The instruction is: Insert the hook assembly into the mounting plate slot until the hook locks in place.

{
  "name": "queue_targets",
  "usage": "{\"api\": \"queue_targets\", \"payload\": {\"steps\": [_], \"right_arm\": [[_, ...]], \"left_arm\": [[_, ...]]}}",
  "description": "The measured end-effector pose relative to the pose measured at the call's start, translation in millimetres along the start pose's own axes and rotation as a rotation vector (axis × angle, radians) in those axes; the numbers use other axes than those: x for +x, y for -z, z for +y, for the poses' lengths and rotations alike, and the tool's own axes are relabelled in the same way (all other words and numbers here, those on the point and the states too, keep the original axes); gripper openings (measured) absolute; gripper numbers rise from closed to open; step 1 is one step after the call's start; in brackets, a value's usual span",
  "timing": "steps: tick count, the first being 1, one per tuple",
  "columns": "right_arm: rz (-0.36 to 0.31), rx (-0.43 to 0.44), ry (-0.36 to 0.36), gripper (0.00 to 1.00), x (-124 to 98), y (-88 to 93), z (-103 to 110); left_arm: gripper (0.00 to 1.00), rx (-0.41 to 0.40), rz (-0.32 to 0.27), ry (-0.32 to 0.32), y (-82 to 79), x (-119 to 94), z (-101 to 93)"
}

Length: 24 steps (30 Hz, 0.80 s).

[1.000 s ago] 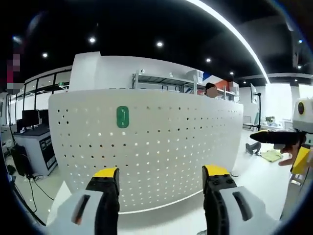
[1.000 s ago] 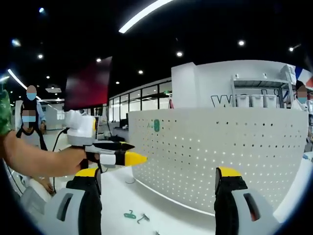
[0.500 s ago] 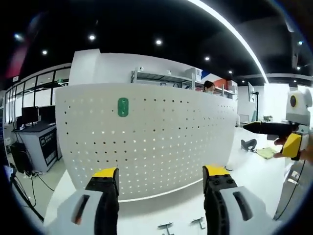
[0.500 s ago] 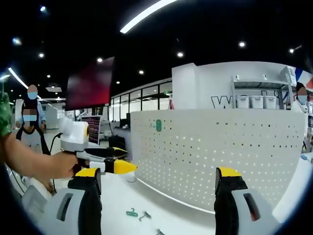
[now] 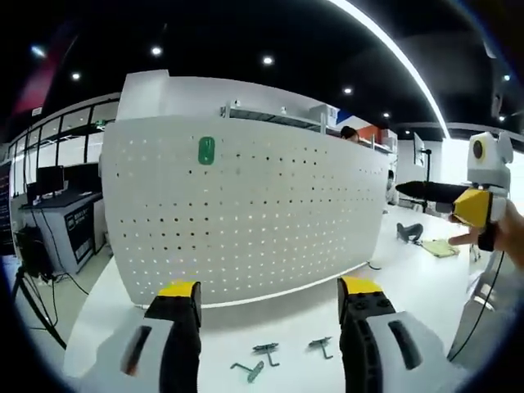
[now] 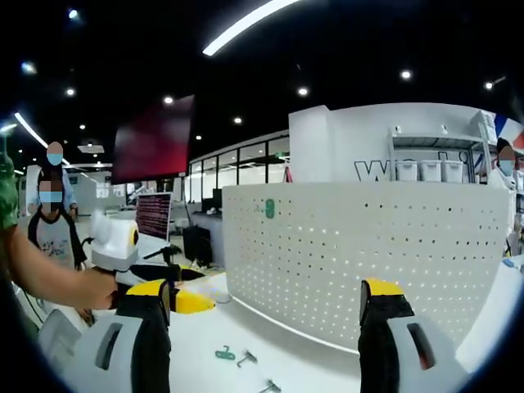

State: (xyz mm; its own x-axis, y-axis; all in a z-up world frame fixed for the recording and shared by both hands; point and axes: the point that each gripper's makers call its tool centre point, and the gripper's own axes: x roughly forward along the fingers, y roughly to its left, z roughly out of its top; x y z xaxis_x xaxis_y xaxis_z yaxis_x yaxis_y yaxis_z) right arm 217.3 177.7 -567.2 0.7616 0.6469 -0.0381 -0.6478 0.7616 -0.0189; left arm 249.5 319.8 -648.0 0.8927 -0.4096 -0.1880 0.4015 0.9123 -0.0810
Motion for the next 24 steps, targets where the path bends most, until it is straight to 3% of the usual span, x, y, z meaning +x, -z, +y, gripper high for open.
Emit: {"api": "queue_targets", "payload": {"steps": [24], "right_arm": [[0.017,0.002,-0.011,0.98,1,7.5,6]], "left_arm": [[0.66,-0.002,0.103,0.024,49.2,-9,-6.1]]}}
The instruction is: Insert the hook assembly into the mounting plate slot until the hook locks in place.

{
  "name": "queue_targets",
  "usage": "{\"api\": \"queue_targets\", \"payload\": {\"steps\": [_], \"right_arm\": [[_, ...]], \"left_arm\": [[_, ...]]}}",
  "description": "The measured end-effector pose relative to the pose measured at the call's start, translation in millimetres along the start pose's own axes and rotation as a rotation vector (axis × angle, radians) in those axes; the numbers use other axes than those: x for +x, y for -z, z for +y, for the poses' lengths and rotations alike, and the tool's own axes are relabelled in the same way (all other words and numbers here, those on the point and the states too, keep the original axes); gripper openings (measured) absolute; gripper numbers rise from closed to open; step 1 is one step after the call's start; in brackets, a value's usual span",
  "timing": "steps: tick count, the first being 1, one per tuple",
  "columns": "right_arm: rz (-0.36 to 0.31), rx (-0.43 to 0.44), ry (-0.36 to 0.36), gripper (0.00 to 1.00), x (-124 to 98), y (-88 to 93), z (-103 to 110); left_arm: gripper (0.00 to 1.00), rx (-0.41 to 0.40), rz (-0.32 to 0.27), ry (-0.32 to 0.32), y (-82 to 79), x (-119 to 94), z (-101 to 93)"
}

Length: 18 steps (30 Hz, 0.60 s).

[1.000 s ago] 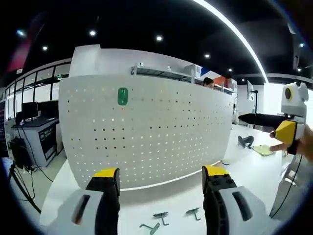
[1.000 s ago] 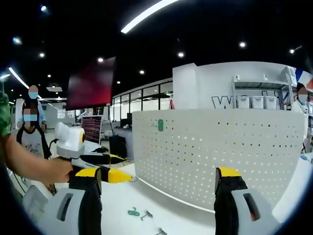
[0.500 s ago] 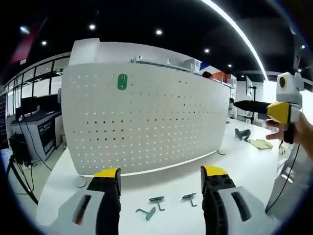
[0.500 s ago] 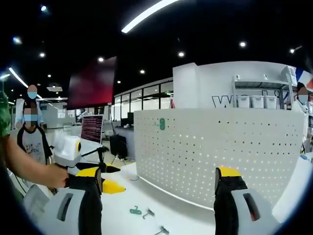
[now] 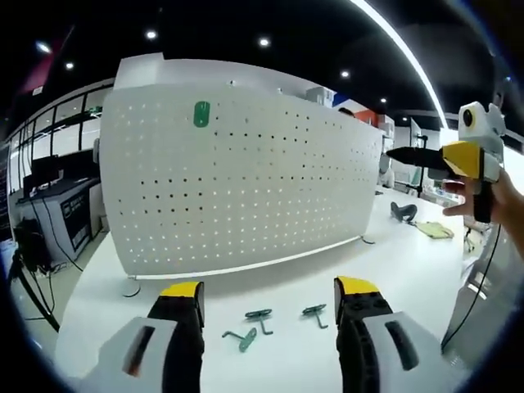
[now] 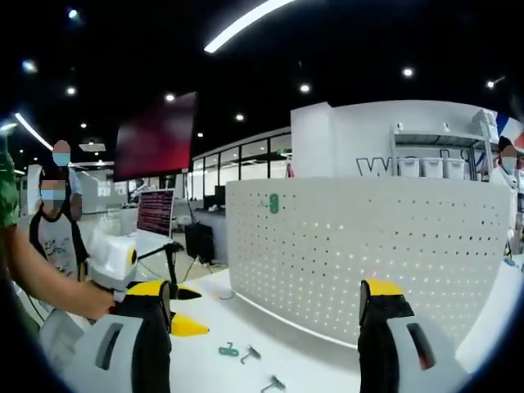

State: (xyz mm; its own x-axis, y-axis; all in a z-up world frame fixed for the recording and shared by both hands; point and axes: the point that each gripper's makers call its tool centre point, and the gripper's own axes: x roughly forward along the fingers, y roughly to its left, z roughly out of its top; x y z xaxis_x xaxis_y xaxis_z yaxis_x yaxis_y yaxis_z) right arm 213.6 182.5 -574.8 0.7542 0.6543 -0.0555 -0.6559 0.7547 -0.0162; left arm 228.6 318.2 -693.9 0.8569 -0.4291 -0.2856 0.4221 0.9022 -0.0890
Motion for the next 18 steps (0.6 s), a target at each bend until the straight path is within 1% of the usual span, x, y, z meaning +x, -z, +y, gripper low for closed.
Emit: {"api": "queue_targets", "payload": {"steps": [6,12,13,18], "right_arm": [[0.008,0.003,-0.002,0.98,-1,4.2,1],[0.018,0.008,-0.005,0.98,-1,8.7,4],[0.019,0.010,-0.006,0.98,-1,9.1,4],[0.021,0.012,-0.007,0.98,-1,10.2,4]], "left_arm": [[0.63,0.004,0.037,0.007,18.7,4,0.1],[0.60,-0.009,0.103,0.011,47.8,9,3.5],[0.59,-0.011,0.126,0.011,54.5,11,4.6],[0.57,-0.020,0.147,0.010,63.4,16,7.8]]}}
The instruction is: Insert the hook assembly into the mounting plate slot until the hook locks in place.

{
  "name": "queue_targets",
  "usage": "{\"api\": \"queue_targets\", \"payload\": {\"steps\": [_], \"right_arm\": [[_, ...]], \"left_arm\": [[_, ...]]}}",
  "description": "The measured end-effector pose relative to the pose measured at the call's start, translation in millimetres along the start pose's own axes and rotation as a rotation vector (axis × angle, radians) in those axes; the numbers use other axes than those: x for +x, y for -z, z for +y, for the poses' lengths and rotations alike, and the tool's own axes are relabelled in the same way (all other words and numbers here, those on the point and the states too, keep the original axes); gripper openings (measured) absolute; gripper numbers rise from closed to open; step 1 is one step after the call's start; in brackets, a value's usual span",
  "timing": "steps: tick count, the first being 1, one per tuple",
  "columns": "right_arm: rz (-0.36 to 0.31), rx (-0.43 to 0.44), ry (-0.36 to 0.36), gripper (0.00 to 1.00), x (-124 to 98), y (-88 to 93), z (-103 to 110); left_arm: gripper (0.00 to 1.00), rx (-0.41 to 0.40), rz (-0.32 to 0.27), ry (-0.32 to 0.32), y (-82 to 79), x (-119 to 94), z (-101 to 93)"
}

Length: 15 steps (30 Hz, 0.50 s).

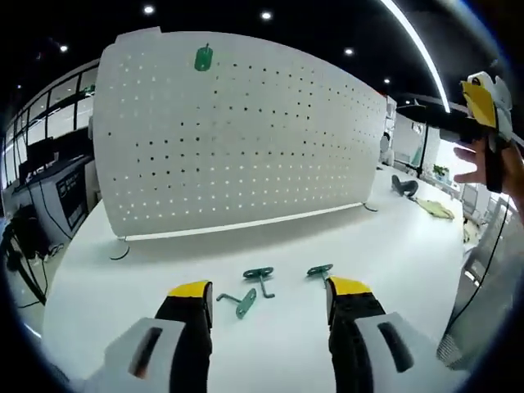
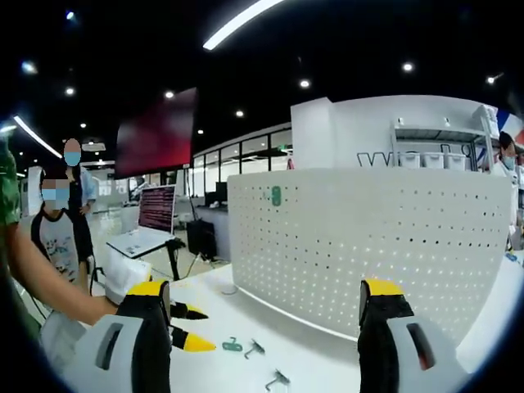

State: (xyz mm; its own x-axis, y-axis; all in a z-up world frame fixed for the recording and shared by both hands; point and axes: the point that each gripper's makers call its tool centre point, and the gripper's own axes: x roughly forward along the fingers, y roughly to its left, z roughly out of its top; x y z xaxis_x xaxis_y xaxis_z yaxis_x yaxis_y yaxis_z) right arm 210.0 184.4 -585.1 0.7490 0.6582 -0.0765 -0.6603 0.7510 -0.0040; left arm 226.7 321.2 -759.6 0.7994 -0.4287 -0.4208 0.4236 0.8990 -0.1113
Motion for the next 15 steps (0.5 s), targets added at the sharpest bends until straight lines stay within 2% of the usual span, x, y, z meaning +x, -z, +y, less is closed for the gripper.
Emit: {"api": "queue_targets", "payload": {"steps": [15], "right_arm": [[0.012,0.002,-0.002,0.98,4,4.1,-1]], "left_arm": [[0.46,0.005,0.062,0.027,20.1,19,7.8]]}}
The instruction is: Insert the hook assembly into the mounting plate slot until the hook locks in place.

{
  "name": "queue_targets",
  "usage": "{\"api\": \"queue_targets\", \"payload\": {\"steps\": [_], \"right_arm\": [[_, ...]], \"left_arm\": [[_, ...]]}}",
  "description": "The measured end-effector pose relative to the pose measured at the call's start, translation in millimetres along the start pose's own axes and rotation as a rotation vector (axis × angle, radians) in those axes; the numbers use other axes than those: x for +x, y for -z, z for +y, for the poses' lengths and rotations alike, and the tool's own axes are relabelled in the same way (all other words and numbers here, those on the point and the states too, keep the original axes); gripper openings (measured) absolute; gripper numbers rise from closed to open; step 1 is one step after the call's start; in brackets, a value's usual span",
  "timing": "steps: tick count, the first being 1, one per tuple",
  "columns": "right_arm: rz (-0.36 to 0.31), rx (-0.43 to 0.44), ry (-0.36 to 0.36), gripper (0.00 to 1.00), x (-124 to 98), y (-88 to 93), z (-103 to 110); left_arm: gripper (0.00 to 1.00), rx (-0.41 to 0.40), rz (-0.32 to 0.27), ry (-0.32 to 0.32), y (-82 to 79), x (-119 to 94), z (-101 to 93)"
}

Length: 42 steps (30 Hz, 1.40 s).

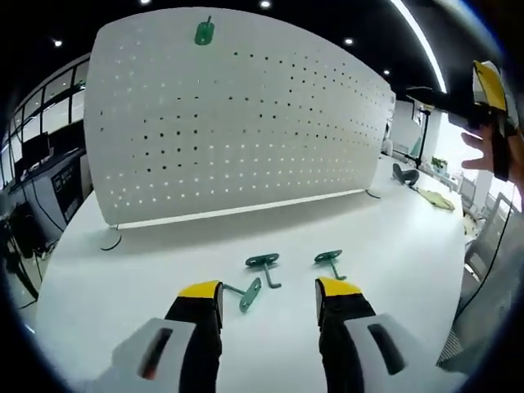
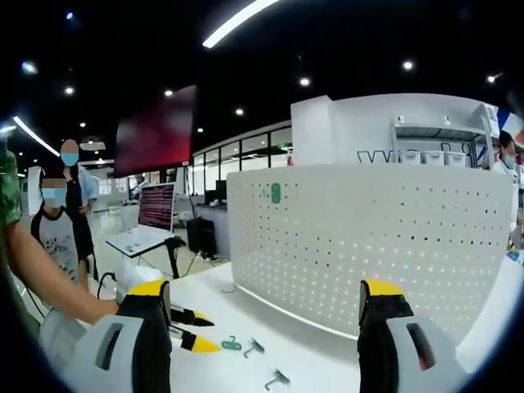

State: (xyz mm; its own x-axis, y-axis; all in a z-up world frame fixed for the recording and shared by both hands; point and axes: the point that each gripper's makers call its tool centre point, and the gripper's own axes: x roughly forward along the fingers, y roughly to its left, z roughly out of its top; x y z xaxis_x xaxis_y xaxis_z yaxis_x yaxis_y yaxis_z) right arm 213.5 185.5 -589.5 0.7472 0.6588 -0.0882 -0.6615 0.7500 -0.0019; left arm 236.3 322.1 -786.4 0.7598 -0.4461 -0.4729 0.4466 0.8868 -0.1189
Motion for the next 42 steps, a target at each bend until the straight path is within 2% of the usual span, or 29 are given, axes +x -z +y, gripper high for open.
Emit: {"api": "queue_targets", "payload": {"steps": [11,13,17,26,42], "right_arm": [[0.012,-0.004,0.003,0.97,4,3.0,-2],[0.012,-0.004,0.003,0.97,5,3.2,-2],[0.015,-0.004,0.002,0.97,5,3.7,-2],[0.023,-0.002,0.007,0.97,6,6.6,-4],[0.037,0.004,0.005,0.97,10,12.4,-7]], "left_arm": [[0.38,0.015,0.023,0.015,11.3,10,10.3],[0.37,0.001,0.015,0.028,11.1,11,9.4],[0.31,0.005,0.033,0.027,17.3,15,12.5],[0.25,-0.015,0.050,0.024,26.3,21,19.8],[0.17,-0.032,0.058,0.031,30.9,28,23.0]]}}
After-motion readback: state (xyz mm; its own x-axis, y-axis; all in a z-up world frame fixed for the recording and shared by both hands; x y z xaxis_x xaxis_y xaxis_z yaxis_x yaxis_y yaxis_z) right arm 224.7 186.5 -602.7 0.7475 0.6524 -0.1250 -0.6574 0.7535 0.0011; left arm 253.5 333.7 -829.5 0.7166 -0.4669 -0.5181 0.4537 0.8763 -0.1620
